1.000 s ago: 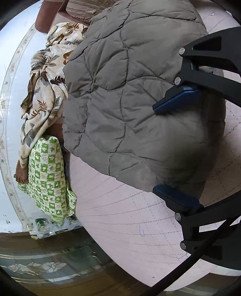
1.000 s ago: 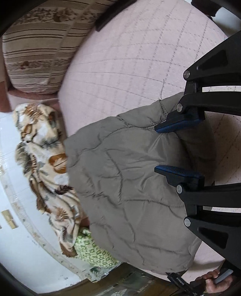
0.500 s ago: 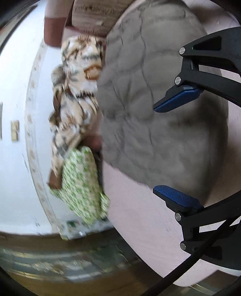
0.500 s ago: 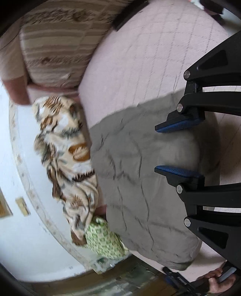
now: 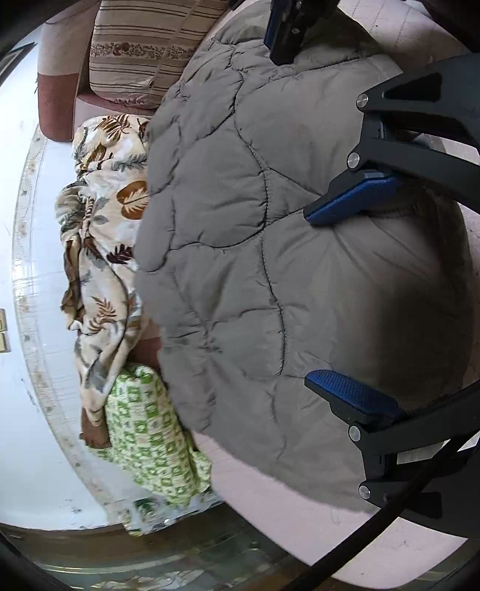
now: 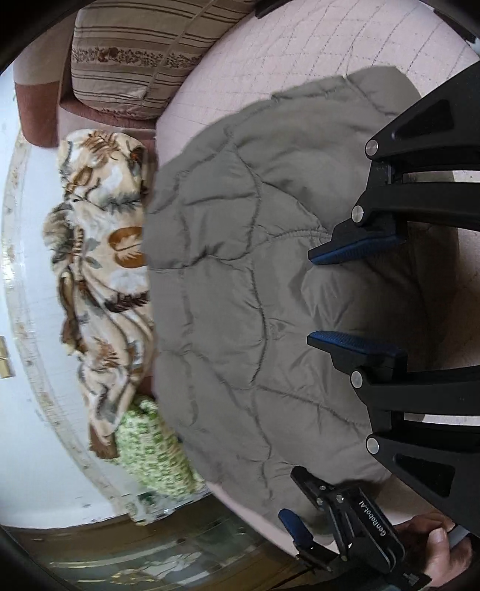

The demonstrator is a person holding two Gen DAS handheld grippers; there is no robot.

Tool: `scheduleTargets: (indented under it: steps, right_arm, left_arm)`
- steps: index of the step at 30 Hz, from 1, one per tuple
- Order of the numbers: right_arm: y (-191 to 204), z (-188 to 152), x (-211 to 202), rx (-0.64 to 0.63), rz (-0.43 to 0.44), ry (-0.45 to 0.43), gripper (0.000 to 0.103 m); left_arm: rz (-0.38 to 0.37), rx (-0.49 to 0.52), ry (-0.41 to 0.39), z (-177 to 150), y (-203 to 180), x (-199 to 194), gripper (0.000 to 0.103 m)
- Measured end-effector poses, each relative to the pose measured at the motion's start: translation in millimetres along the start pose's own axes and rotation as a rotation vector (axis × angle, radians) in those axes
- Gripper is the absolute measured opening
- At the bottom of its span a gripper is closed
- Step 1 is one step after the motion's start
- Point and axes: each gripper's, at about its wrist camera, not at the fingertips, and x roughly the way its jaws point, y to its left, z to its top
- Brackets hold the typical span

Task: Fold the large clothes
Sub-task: 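Press and smooth the folded jacket flat with both grippers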

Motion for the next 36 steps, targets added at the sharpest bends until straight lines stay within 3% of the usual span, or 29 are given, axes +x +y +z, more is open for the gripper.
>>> scheduleTargets:
  steps: [11,32,36]
  right_arm:
    - [-3.1,-3.1,17.1,-0.01,-0.017,0.05,0.044]
    - [14.0,-12.7,-24.8,-0.01,-0.014,-0.039,0.051]
    - [22.1,-15.8,-19.8,-0.044,-0.01,-0.019,0.057]
  left_arm:
    - [0.024,0.036,-0.002,-5.8,-7.3,5.5,0.081]
    - [0.005,0.007,-0.003,-5.6,-1.9,-1.4,0.081]
    - [0.005,0.008,-0.002,-5.5,-1.8,-1.9,0.081]
